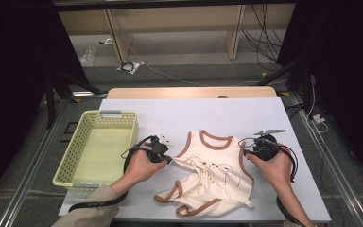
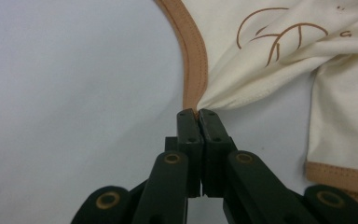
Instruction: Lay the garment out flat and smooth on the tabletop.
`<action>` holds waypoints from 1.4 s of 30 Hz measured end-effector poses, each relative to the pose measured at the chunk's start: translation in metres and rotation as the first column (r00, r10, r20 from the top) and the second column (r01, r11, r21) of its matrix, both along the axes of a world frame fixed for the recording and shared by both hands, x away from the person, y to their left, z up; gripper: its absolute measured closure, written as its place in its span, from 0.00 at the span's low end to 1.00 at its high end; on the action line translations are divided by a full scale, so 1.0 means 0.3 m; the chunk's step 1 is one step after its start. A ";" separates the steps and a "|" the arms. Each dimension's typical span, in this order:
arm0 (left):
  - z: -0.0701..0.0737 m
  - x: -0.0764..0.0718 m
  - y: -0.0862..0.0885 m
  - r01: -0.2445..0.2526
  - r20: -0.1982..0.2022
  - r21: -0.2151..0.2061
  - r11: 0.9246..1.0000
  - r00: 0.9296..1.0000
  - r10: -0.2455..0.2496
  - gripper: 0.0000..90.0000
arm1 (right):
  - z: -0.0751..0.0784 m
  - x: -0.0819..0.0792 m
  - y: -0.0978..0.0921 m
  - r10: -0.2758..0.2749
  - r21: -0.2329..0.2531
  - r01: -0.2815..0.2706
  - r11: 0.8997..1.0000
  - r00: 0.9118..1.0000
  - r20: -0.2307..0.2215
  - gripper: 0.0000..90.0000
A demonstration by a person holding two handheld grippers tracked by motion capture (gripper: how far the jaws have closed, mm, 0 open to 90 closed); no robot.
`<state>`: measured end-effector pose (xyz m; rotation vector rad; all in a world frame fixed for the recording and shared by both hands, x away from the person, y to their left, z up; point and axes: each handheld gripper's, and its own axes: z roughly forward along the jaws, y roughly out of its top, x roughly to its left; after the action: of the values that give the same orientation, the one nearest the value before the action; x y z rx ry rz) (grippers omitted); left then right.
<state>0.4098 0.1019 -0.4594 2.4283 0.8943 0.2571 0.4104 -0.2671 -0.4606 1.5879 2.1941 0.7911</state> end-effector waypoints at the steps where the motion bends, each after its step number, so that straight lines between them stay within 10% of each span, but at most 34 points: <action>1: 0.002 -0.002 0.004 0.002 0.000 0.004 1.000 1.000 -0.002 0.98 | -0.001 0.004 0.005 0.001 0.004 -0.001 1.000 1.000 0.000 0.55; 15: 0.036 0.097 -0.030 -0.071 0.065 -0.104 0.992 0.995 0.078 0.50 | -0.009 0.050 0.013 -0.029 0.044 0.028 0.999 0.999 0.017 0.62; 26: -0.031 0.212 -0.187 -0.098 0.055 -0.097 0.990 0.993 0.104 0.58 | -0.021 0.101 0.053 -0.030 0.031 0.029 0.999 0.999 0.032 0.71; 42: -0.073 0.240 -0.218 -0.107 0.068 -0.096 0.990 0.991 0.114 0.73 | -0.047 0.105 0.060 -0.043 0.033 0.043 0.999 0.999 -0.015 0.84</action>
<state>0.4819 0.0364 -0.4812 2.2732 0.9877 0.3360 0.4418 -0.2490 -0.4749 1.6558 2.1595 0.8105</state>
